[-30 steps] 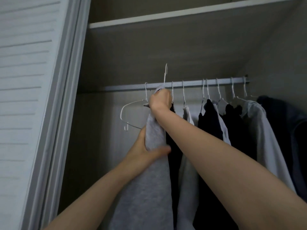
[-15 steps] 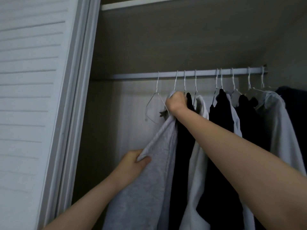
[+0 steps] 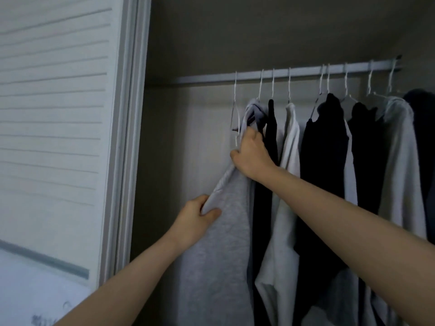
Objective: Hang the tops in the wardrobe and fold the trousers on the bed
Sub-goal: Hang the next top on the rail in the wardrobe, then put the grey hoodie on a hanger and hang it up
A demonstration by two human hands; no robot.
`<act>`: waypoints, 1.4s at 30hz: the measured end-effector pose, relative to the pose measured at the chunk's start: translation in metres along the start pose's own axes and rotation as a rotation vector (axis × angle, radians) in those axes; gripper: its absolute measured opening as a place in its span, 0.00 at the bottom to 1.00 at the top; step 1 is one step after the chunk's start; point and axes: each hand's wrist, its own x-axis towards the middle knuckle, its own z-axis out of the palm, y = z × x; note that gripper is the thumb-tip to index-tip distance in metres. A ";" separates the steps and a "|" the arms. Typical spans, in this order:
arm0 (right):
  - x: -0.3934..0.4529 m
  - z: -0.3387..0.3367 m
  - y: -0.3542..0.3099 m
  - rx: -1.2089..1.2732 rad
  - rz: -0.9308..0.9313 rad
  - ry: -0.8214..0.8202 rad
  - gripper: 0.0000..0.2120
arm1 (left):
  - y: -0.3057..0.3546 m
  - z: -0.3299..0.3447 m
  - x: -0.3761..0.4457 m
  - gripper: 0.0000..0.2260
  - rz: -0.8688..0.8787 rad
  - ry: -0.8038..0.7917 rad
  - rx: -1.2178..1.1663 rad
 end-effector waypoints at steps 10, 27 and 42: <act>-0.109 -0.037 0.008 0.165 -0.044 -0.148 0.29 | 0.029 0.023 -0.104 0.18 -0.210 0.095 0.248; -0.422 -0.129 0.002 0.669 -0.381 -0.566 0.24 | 0.151 0.067 -0.461 0.12 -0.425 0.589 0.487; -0.747 -0.243 -0.142 1.134 -0.796 -1.227 0.18 | 0.309 0.141 -0.853 0.09 -0.914 1.194 0.731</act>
